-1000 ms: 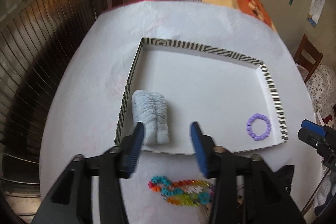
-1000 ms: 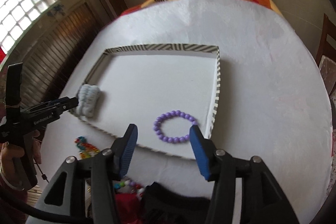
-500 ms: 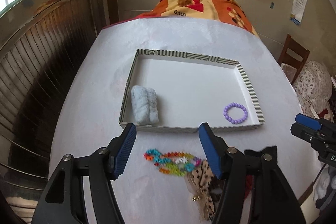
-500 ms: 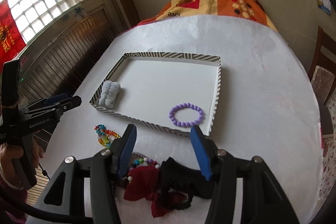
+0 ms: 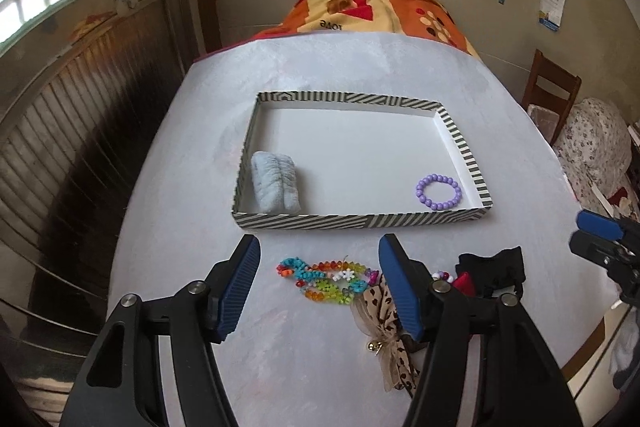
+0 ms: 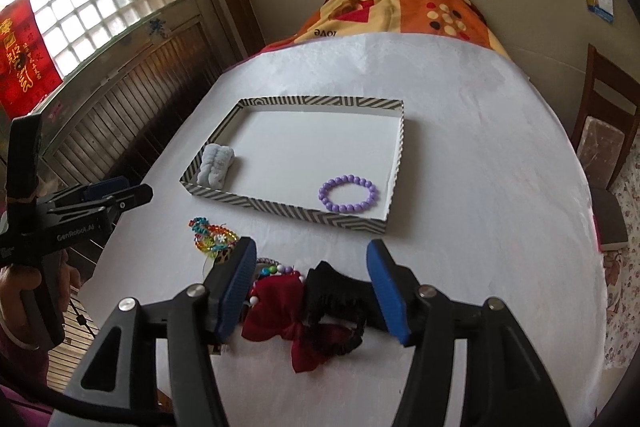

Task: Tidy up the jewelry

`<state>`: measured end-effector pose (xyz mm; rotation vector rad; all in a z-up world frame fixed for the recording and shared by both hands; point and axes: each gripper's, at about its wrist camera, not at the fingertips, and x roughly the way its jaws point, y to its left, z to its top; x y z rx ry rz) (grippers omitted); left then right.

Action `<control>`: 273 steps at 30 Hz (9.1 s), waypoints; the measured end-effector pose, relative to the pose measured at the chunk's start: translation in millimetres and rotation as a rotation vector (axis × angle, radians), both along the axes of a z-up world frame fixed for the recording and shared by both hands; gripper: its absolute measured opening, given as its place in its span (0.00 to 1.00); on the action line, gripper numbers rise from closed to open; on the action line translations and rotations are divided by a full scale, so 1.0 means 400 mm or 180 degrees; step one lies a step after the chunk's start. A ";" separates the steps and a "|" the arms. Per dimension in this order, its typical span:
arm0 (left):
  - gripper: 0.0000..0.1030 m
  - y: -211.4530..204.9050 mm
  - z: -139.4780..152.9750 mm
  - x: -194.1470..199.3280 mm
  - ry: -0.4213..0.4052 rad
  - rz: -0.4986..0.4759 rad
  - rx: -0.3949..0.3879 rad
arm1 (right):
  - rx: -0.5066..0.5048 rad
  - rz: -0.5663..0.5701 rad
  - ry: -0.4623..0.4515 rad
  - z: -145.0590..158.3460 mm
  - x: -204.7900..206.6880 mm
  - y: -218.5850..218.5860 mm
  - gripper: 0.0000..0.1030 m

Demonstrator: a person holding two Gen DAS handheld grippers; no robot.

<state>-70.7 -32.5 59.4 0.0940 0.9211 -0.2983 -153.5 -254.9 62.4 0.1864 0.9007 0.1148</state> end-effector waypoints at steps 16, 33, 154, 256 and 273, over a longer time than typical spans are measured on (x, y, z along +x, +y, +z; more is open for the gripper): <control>0.51 0.013 0.020 -0.037 -0.0158 0.0033 0.0027 | -0.0095 -0.0065 0.0031 0.002 -0.058 0.010 0.62; 0.51 0.021 -0.001 -0.017 -0.0035 0.0037 0.0003 | -0.0102 -0.0070 0.0084 -0.006 -0.045 0.014 0.62; 0.11 -0.100 -0.262 0.528 0.0741 0.0270 -0.0184 | -0.0062 0.0014 0.0709 -0.344 0.638 -0.113 0.09; 0.45 0.048 -0.263 0.126 0.1199 -0.0039 -0.0255 | -0.0045 0.0369 0.0696 -0.223 -0.006 0.043 0.66; 0.45 0.113 -0.306 0.221 0.1556 0.0581 -0.0829 | -0.0025 0.0461 0.0803 -0.259 0.015 0.046 0.66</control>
